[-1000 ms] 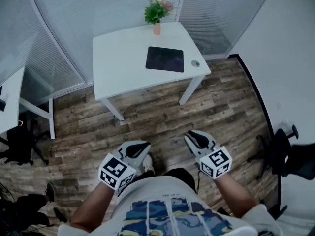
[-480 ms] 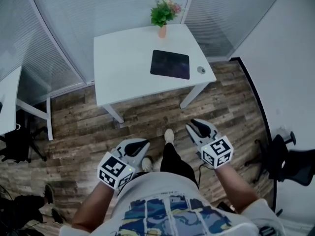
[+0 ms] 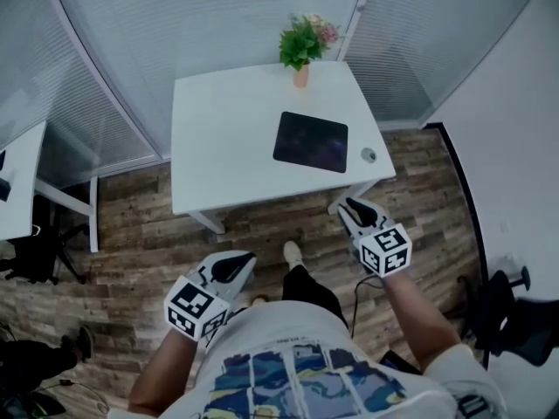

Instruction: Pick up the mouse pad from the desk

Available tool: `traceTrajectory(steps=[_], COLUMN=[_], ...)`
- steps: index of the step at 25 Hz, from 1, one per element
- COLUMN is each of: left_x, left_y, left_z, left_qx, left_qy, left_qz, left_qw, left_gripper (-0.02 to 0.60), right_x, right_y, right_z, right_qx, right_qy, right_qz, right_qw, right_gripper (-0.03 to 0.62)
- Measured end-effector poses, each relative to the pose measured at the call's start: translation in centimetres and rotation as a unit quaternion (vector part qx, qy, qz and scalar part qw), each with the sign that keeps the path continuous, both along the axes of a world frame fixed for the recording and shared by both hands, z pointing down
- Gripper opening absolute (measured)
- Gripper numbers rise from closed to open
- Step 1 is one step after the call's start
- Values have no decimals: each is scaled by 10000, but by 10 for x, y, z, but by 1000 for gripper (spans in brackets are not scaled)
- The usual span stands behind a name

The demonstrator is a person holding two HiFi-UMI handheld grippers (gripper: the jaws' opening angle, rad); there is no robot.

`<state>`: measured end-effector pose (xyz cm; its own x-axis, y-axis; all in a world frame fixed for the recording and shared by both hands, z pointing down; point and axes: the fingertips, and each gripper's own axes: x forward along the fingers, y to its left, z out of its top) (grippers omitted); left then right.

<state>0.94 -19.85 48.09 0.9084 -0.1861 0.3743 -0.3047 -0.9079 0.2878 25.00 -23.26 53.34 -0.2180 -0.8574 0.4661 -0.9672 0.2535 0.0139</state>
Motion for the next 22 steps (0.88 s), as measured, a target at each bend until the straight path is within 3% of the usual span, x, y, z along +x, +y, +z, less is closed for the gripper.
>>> traceTrajectory(steps=[12, 22], left_x=[98, 152], left_y=[-86, -136], left_z=[-14, -8], left_qx=[-7, -35], left_qy=[-145, -326], left_qz=[-456, -888], left_qw=[9989, 9955], left_gripper=[3, 3], right_x=[130, 208], right_y=[-115, -200], right_z=[54, 124], right_qx=[-537, -1071], right_qy=[111, 55], right_qz=[-225, -241], right_qw=[9982, 9939], right_gripper=[106, 134])
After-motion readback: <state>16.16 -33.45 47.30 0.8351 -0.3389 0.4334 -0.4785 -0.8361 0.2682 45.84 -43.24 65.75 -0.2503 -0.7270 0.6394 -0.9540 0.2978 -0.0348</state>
